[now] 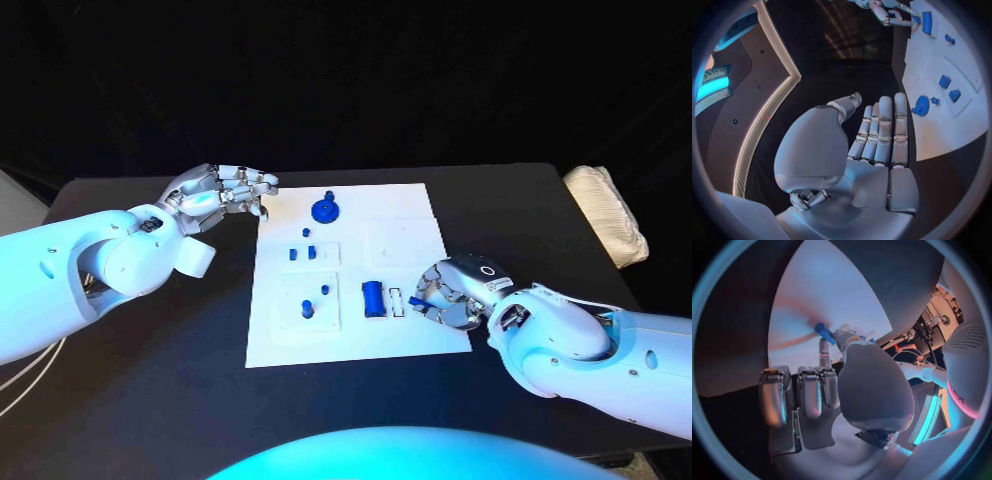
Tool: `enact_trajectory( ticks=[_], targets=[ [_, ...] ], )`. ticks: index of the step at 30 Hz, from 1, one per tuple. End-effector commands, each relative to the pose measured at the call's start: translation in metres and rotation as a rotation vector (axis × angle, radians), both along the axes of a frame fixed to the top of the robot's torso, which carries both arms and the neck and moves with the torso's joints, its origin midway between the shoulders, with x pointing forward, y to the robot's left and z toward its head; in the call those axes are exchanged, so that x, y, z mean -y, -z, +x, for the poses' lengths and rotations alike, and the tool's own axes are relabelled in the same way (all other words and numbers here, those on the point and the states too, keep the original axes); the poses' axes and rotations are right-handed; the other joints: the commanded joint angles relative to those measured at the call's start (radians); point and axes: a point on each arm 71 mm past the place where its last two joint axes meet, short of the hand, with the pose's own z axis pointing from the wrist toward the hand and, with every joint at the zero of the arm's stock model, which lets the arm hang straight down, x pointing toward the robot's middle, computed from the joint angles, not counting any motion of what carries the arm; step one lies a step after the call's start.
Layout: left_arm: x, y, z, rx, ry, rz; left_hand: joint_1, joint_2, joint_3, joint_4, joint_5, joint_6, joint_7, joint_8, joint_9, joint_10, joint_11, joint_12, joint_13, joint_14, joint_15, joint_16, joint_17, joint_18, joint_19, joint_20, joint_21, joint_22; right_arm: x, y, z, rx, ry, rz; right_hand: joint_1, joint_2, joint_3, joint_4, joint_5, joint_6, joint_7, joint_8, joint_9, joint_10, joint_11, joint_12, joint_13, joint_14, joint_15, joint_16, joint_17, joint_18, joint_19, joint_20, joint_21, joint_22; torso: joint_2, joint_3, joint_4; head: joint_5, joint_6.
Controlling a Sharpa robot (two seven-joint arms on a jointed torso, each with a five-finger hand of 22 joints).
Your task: Assemble the parts on the task board
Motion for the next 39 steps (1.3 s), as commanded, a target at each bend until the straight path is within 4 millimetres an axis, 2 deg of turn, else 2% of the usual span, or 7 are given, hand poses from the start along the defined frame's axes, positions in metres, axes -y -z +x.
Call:
enact_trajectory(
  ticks=[1,8,11,12,18,25,39],
  targets=[
    [0.002,-0.001,-0.001,0.003,0.014,-0.01,0.004,0.007,-0.001,0.002,-0.001,0.011,-0.004,0.007,0.003,0.001,-0.007,0.005,-0.001,-0.008,-0.001,0.003,0.001,0.014,0.008,-0.001,-0.004,-0.001,0.001,-0.008,0.003,0.03,0.048,0.084,-0.015,0.001,0.006,-0.002,-0.008,0.018,-0.011,0.005,0.003,0.097,-0.005,0.006,0.251,0.102,-0.007,0.0,0.254,-0.02,0.103,-0.008,0.006,0.261,0.0,-0.0015,-0.0017,0.0,0.0],
    [0.002,-0.001,-0.001,0.004,0.015,-0.011,0.004,0.007,-0.001,0.002,-0.001,0.011,-0.004,0.007,0.003,0.001,-0.007,0.005,-0.001,-0.008,-0.001,0.003,0.001,0.014,0.008,-0.001,-0.004,-0.001,0.002,-0.016,0.01,0.014,0.103,0.161,-0.024,-0.001,0.007,-0.002,-0.011,0.021,-0.011,0.008,0.005,0.099,-0.006,0.013,0.254,0.103,-0.007,0.002,0.258,-0.021,0.104,-0.009,0.01,0.262,0.0,-0.0023,-0.0018,-0.006,-0.005],
    [0.003,-0.001,-0.001,0.004,0.016,-0.011,0.003,0.007,-0.001,0.003,-0.001,0.013,-0.005,0.008,0.003,0.002,-0.007,0.006,-0.001,-0.009,-0.002,0.003,0.001,0.014,0.008,-0.001,-0.004,-0.001,-0.002,-0.016,0.011,-0.007,0.118,0.193,-0.057,-0.004,0.003,-0.002,0.0,0.022,-0.01,0.012,0.008,0.098,-0.005,0.01,0.253,0.102,-0.007,0.001,0.255,-0.02,0.103,-0.01,0.005,0.261,0.001,-0.002,-0.0013,-0.008,-0.007],
    [0.003,-0.001,-0.002,0.004,0.017,-0.012,0.002,0.008,-0.002,0.004,-0.001,0.014,-0.005,0.009,0.004,0.002,-0.008,0.006,-0.001,-0.009,-0.002,0.003,0.001,0.014,0.008,-0.001,-0.005,-0.002,-0.003,-0.016,0.012,-0.019,0.125,0.201,-0.074,-0.007,-0.002,-0.002,0.019,0.022,-0.01,0.014,0.01,0.098,-0.005,0.01,0.253,0.102,-0.007,0.001,0.254,-0.019,0.102,-0.01,0.002,0.261,0.001,-0.0012,-0.0015,-0.008,-0.008],
    [0.004,-0.001,-0.002,0.004,0.021,-0.013,0.002,0.009,-0.002,0.005,-0.001,0.014,-0.006,0.009,0.004,0.003,-0.008,0.006,-0.001,-0.008,-0.002,0.003,0.001,0.014,0.008,-0.001,-0.005,-0.002,-0.009,-0.008,0.015,-0.116,0.166,0.215,-0.09,-0.008,-0.007,-0.002,0.024,0.023,-0.01,0.018,0.012,0.097,-0.005,0.008,0.252,0.102,-0.007,0.0,0.253,-0.018,0.101,-0.01,-0.003,0.259,-0.001,-0.0021,0.0,-0.009,-0.012],
    [0.004,-0.001,-0.002,-0.001,0.025,-0.012,-0.001,0.011,-0.002,0.009,-0.001,0.015,-0.006,0.01,0.004,0.004,-0.008,0.006,-0.002,-0.008,-0.003,0.003,0.001,0.014,0.009,-0.002,-0.006,-0.002,-0.015,0.001,0.014,-0.225,0.215,0.236,-0.128,-0.002,-0.015,-0.001,0.03,0.019,-0.008,0.021,0.015,0.096,-0.004,0.003,0.25,0.101,-0.006,-0.002,0.25,-0.017,0.099,-0.009,-0.012,0.257,0.0,-0.0002,-0.0021,-0.008,-0.013],
    [0.005,-0.001,-0.003,-0.004,0.03,-0.012,-0.001,0.011,-0.002,0.009,-0.001,0.015,-0.006,0.01,0.004,0.004,-0.008,0.006,-0.002,-0.008,-0.003,0.003,0.001,0.014,0.009,-0.002,-0.006,-0.002,-0.017,0.005,0.016,-0.252,0.264,0.251,-0.136,-0.001,-0.018,-0.001,0.031,0.02,-0.009,0.023,0.016,0.097,-0.004,0.005,0.251,0.102,-0.006,-0.001,0.251,-0.016,0.099,-0.009,-0.014,0.256,0.0,0.0008,-0.0011,-0.009,-0.015]
  ],
)
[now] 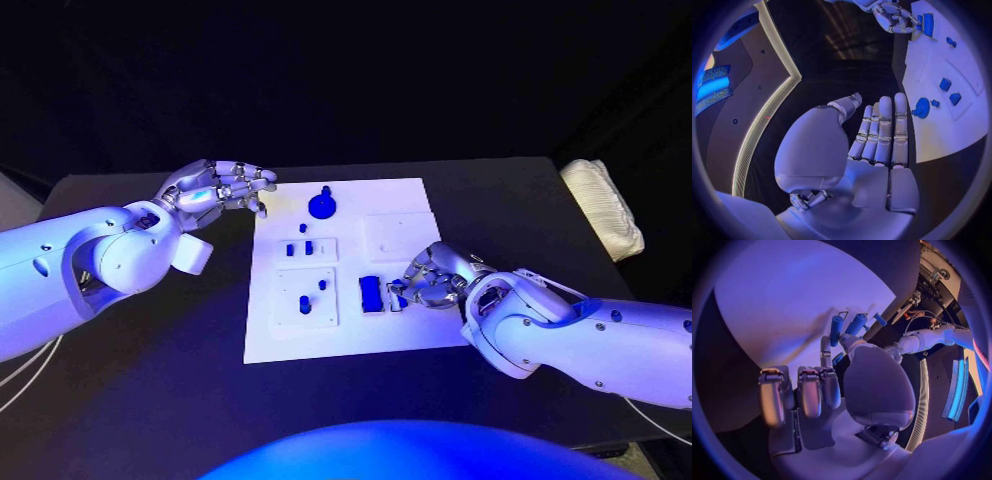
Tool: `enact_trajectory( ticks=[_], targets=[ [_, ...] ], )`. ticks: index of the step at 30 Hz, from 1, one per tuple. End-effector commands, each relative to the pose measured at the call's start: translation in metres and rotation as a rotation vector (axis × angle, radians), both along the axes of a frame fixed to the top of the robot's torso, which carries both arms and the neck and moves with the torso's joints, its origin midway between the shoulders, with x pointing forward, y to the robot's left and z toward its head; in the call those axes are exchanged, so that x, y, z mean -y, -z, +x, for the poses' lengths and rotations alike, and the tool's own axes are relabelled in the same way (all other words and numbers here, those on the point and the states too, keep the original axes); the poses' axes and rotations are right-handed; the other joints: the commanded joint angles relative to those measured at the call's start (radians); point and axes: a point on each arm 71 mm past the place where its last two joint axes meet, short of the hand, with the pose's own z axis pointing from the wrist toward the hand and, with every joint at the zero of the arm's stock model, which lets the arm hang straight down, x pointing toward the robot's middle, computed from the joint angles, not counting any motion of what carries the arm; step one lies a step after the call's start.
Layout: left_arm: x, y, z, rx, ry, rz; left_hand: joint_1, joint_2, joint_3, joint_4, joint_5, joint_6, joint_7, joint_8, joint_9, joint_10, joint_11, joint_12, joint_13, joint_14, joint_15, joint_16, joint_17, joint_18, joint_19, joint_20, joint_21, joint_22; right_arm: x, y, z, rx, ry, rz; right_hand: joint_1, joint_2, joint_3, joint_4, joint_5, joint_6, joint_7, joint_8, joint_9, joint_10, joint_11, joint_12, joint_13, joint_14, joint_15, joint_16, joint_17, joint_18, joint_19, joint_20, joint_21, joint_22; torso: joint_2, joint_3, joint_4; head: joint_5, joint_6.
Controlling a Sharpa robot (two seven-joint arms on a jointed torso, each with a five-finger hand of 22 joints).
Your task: Assemble the parts on the task board
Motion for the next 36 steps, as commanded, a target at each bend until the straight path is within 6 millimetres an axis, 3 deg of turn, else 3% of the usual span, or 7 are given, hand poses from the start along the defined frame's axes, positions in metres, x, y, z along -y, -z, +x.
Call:
enact_trajectory(
  ticks=[1,20,25,36],
  targets=[
    [0.0024,-0.0007,-0.001,-0.001,0.021,-0.01,-0.002,0.01,0.002,0.005,-0.001,0.007,0.002,0.007,0.001,0.0,-0.005,0.004,-0.001,-0.005,0.001,0.003,0.001,0.013,0.005,0.002,-0.004,-0.001,-0.0002,0.0025,-0.0002,-0.031,0.021,0.003,-0.007,-0.003,-0.007,0.0,0.003,-0.003,0.0,-0.004,0.0,0.097,-0.004,-0.002,0.251,0.102,-0.006,-0.001,0.251,-0.001,0.099,-0.009,-0.006,0.257,0.0,0.0006,0.0007,0.0,-0.001],
    [0.0018,-0.0002,-0.001,-0.008,0.023,-0.007,-0.005,0.009,0.0,0.008,-0.001,0.006,0.002,0.007,0.001,0.0,-0.005,0.003,-0.002,-0.005,0.001,0.002,0.001,0.013,0.006,0.002,-0.005,-0.002,-0.006,0.0047,-0.0027,-0.065,-0.003,0.0,-0.008,-0.003,-0.008,-0.002,0.004,-0.003,-0.001,-0.003,0.001,0.096,-0.005,-0.005,0.25,0.101,-0.007,-0.002,0.249,0.0,0.097,-0.009,-0.011,0.256,0.0,0.0012,-0.0012,0.004,-0.005],
    [0.0018,0.0,-0.0011,-0.01,0.026,-0.007,-0.006,0.008,0.0,0.008,-0.001,0.006,0.002,0.007,0.001,0.0,-0.005,0.003,-0.002,-0.005,0.001,0.002,0.001,0.013,0.006,0.002,-0.005,-0.002,-0.0073,0.0052,-0.0038,-0.078,-0.011,0.004,-0.008,-0.003,-0.008,-0.002,0.004,-0.003,-0.001,-0.003,0.001,0.096,-0.005,-0.005,0.25,0.101,-0.007,-0.002,0.249,0.0,0.097,-0.009,-0.011,0.256,0.0,0.0011,0.0007,0.004,-0.008],
    [0.002,0.0003,-0.0011,-0.014,0.03,-0.007,-0.007,0.007,-0.002,0.01,-0.001,0.005,0.002,0.006,0.001,-0.001,-0.005,0.003,-0.002,-0.005,0.001,0.002,0.001,0.013,0.006,0.001,-0.006,-0.003,-0.006,0.0056,-0.0031,-0.076,-0.01,-0.001,-0.014,-0.004,-0.009,-0.001,0.005,-0.007,0.0,-0.003,0.001,0.094,-0.004,-0.011,0.247,0.1,-0.007,-0.005,0.244,0.001,0.096,-0.009,-0.018,0.254,0.001,0.001,0.0001,0.005,-0.005]
  ],
)
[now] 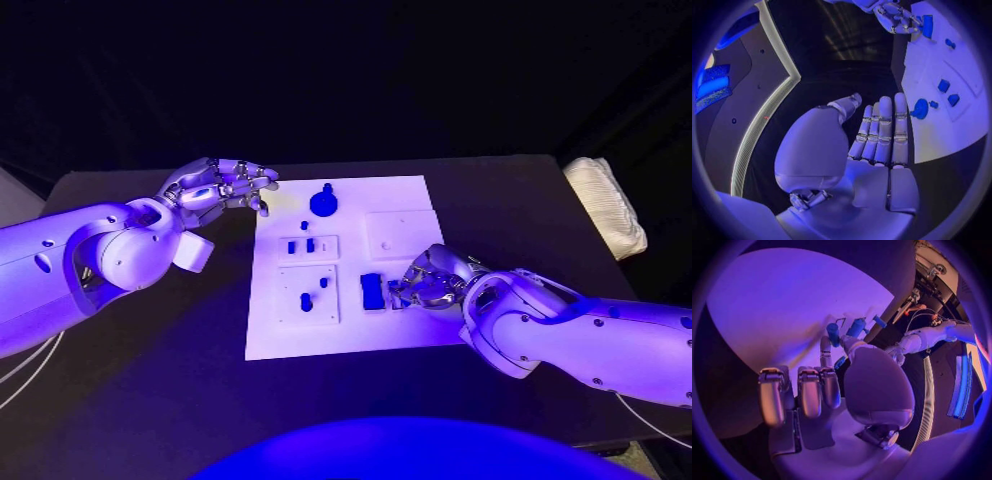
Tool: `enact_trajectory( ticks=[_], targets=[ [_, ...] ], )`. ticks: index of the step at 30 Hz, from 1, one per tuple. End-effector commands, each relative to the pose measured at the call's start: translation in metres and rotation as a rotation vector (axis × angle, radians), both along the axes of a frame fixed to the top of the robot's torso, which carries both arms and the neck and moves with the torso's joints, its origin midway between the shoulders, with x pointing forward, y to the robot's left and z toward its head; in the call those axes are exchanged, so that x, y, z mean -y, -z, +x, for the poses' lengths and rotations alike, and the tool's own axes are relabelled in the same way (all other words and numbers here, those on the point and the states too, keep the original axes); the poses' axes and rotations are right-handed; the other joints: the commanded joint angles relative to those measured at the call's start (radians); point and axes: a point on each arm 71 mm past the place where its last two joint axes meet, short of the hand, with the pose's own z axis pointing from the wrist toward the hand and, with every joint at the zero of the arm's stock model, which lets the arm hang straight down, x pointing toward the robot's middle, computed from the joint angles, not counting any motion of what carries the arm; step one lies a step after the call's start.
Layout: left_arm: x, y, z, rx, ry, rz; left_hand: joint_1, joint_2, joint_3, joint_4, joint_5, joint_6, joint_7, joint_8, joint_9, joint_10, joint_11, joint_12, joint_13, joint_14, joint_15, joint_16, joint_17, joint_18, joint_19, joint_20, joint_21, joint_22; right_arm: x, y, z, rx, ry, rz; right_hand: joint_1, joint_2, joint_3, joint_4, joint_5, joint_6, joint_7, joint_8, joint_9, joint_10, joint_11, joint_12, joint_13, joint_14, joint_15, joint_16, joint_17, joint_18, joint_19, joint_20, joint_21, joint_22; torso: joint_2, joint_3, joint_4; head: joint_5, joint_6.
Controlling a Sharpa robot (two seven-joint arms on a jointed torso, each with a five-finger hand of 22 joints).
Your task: Assemble the parts on the task board
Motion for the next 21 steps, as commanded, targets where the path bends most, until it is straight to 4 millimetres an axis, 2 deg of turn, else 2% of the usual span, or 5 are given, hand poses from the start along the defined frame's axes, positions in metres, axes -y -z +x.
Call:
enact_trajectory(
  ticks=[1,6,9,21],
  targets=[
    [0.0022,-0.0006,-0.0008,-0.003,0.022,-0.01,-0.003,0.003,0.001,0.007,-0.001,0.005,0.002,0.002,0.001,-0.001,-0.005,0.003,-0.001,-0.005,0.001,0.002,0.001,0.013,0.006,0.001,-0.006,-0.001,-0.0016,0.002,-0.0013,-0.016,-0.017,-0.01,-0.012,0.0,-0.007,0.002,0.004,-0.007,0.001,-0.003,0.001,0.094,-0.004,-0.005,0.247,0.1,-0.007,-0.004,0.244,0.001,0.096,-0.009,-0.006,0.253,0.0,-0.0002,0.0001,-0.002,0.002],
    [0.0021,-0.0005,-0.0008,-0.003,0.021,-0.01,-0.003,0.003,0.001,0.007,-0.001,0.005,0.002,0.002,0.001,-0.001,-0.005,0.003,-0.001,-0.005,0.001,0.002,0.001,0.013,0.006,0.001,-0.006,-0.001,-0.0022,0.0019,-0.0013,-0.013,-0.021,-0.012,-0.031,0.01,-0.008,0.004,0.004,-0.008,0.001,0.0,0.003,0.094,-0.003,-0.004,0.248,0.1,-0.006,-0.004,0.245,0.001,0.096,-0.009,-0.005,0.254,0.0,-0.0005,0.0005,-0.002,0.001],
    [0.002,-0.0005,-0.0008,-0.004,0.021,-0.01,-0.003,0.003,0.001,0.007,-0.001,0.005,0.002,0.002,0.001,-0.001,-0.005,0.003,-0.001,-0.005,0.001,0.002,0.001,0.013,0.006,0.001,-0.006,-0.001,-0.0029,0.0016,-0.0016,-0.012,-0.025,-0.012,-0.066,0.029,-0.007,0.004,0.01,-0.005,-0.001,0.007,0.006,0.096,-0.004,0.002,0.251,0.101,-0.007,-0.002,0.249,-0.001,0.097,-0.009,0.002,0.255,0.0,-0.0007,0.0002,-0.003,0.0],
    [0.0014,-0.0003,-0.0007,-0.006,0.021,-0.009,-0.004,0.003,0.0,0.009,-0.001,0.004,0.002,0.002,0.001,-0.001,-0.005,0.003,-0.002,-0.005,0.001,0.002,0.002,0.013,0.006,0.001,-0.008,-0.002,-0.0037,0.0002,-0.0031,-0.003,-0.039,-0.017,-0.154,0.019,-0.035,0.005,0.005,-0.004,-0.004,0.023,0.013,0.095,-0.007,-0.001,0.25,0.101,-0.009,-0.002,0.248,0.0,0.097,-0.01,0.001,0.255,-0.001,-0.0003,-0.0006,-0.002,-0.002]
  ],
)
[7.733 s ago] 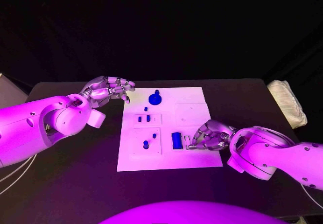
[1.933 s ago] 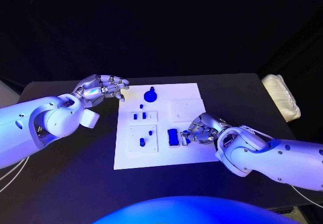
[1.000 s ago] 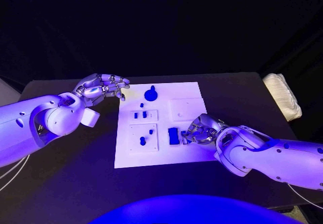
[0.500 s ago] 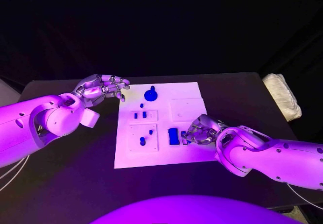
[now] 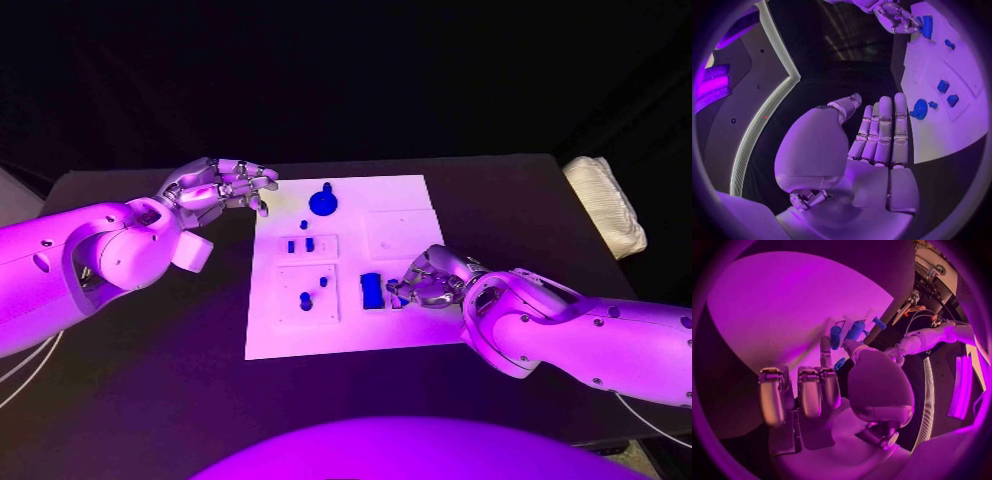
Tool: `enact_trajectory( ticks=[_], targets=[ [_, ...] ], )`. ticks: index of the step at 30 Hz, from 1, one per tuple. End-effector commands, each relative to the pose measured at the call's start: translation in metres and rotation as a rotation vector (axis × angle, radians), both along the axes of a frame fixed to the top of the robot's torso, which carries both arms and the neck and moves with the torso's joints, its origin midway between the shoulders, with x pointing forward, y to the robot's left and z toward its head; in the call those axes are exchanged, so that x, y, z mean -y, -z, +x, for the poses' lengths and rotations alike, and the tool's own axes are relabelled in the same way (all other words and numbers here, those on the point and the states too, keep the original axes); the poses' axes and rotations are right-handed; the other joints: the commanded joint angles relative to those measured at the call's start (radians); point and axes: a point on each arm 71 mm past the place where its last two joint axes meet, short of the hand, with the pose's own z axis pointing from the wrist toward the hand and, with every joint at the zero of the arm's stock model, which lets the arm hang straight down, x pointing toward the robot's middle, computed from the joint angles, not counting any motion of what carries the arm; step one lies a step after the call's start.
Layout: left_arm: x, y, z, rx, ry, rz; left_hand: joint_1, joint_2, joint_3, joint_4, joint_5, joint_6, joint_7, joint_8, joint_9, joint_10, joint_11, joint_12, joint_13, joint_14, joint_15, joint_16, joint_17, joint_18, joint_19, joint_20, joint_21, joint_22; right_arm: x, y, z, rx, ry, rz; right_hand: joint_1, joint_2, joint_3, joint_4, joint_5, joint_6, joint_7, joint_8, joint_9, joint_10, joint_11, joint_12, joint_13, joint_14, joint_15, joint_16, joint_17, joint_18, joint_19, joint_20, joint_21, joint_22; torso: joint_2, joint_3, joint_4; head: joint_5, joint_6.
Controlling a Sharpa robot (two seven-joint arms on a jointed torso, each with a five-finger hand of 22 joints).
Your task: Assemble the parts on the task board
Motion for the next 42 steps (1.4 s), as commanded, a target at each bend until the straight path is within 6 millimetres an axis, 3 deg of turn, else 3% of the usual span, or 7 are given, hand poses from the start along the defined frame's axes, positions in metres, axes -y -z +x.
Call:
enact_trajectory(
  ticks=[1,3,21,24,26,31,42],
  targets=[
    [0.0015,-0.0007,-0.0006,-0.001,0.018,-0.01,-0.004,0.003,-0.003,0.006,-0.001,0.004,0.002,0.002,0.001,-0.001,-0.005,0.003,-0.001,-0.005,0.001,0.002,0.001,0.013,0.006,0.001,-0.003,-0.002,-0.0031,-0.0005,-0.0019,0.004,-0.029,-0.011,-0.021,-0.001,-0.011,0.0,0.014,-0.004,-0.005,0.007,0.002,0.095,-0.007,-0.002,0.25,0.101,-0.009,-0.002,0.248,0.0,0.099,-0.008,0.003,0.255,0.0,0.0004,-0.0002,-0.001,0.0],
    [0.0013,-0.0006,-0.0005,-0.001,0.018,-0.01,-0.004,0.003,-0.003,0.006,-0.001,0.004,0.002,0.002,0.001,-0.001,-0.005,0.003,-0.001,-0.005,0.001,0.002,0.001,0.013,0.006,0.001,-0.003,-0.002,-0.003,-0.0006,-0.0021,0.005,-0.03,-0.012,-0.036,-0.003,-0.021,-0.001,0.055,-0.007,-0.005,0.011,0.004,0.095,-0.008,-0.003,0.25,0.101,-0.01,-0.003,0.247,0.0,0.099,-0.009,0.002,0.255,0.0,0.0007,-0.0001,-0.001,0.0],
    [0.0007,-0.0002,-0.0002,-0.004,0.017,-0.008,-0.005,0.003,-0.004,0.007,-0.001,0.004,0.002,0.002,0.001,-0.001,-0.005,0.003,-0.001,-0.005,0.001,0.002,0.001,0.013,0.006,0.001,-0.004,-0.002,0.0035,-0.002,-0.0052,0.002,-0.038,-0.019,-0.013,-0.009,-0.021,-0.013,0.066,-0.014,-0.005,0.013,0.005,0.093,-0.008,-0.009,0.247,0.1,-0.01,-0.005,0.243,0.001,0.097,-0.01,-0.006,0.253,0.0,0.0003,-0.0009,0.0,-0.003],
    [0.0007,-0.0002,-0.0001,-0.004,0.016,-0.007,-0.005,0.003,-0.004,0.007,-0.001,0.004,0.002,0.002,0.001,-0.001,-0.005,0.003,-0.001,-0.005,0.001,0.002,0.001,0.013,0.006,0.001,-0.004,-0.002,0.005,-0.0016,-0.0051,-0.001,-0.047,-0.022,0.042,-0.022,-0.012,-0.034,0.022,-0.022,-0.004,0.016,0.007,0.091,-0.008,-0.016,0.245,0.099,-0.01,-0.006,0.241,0.002,0.096,-0.01,-0.01,0.252,-0.001,0.0007,-0.0011,-0.001,-0.003],
    [0.0007,-0.0001,-0.0001,-0.004,0.016,-0.007,-0.005,0.003,-0.004,0.007,-0.001,0.004,0.002,0.002,0.001,-0.001,-0.005,0.003,-0.001,-0.005,0.001,0.002,0.001,0.013,0.006,0.001,-0.004,-0.002,0.0058,-0.0013,-0.0052,-0.002,-0.055,-0.024,0.088,-0.032,-0.005,-0.051,-0.05,-0.031,-0.002,0.016,0.006,0.087,-0.006,-0.032,0.238,0.098,-0.009,-0.009,0.236,0.004,0.094,-0.009,-0.019,0.25,-0.001,0.0005,-0.0011,0.0,-0.002],
    [0.0008,-0.0001,0.0,-0.004,0.017,-0.008,-0.005,0.003,-0.004,0.007,-0.001,0.004,0.002,0.002,0.001,-0.001,-0.005,0.003,-0.001,-0.005,0.001,0.002,0.001,0.013,0.006,0.001,-0.004,-0.002,0.0068,-0.001,-0.0048,-0.001,-0.069,-0.026,0.149,-0.048,-0.012,-0.072,-0.12,-0.038,0.0,0.017,0.003,0.082,-0.004,-0.045,0.233,0.097,-0.007,-0.011,0.232,0.006,0.091,-0.007,-0.028,0.247,0.0,0.0003,-0.0009,-0.002,0.0],
    [0.0017,0.0,0.0,-0.004,0.02,-0.009,-0.005,0.003,-0.004,0.007,-0.001,0.004,0.002,0.002,0.001,-0.001,-0.005,0.003,-0.001,-0.005,0.001,0.002,0.001,0.013,0.006,0.001,-0.004,-0.002,0.0045,-0.0004,-0.0004,0.035,-0.067,-0.068,0.191,-0.044,-0.021,-0.079,-0.145,-0.035,-0.001,0.019,0.0,0.083,-0.005,-0.043,0.234,0.098,-0.007,-0.011,0.233,0.005,0.092,-0.006,-0.025,0.248,-0.001,-0.0019,0.0009,-0.007,0.004]
  ],
)
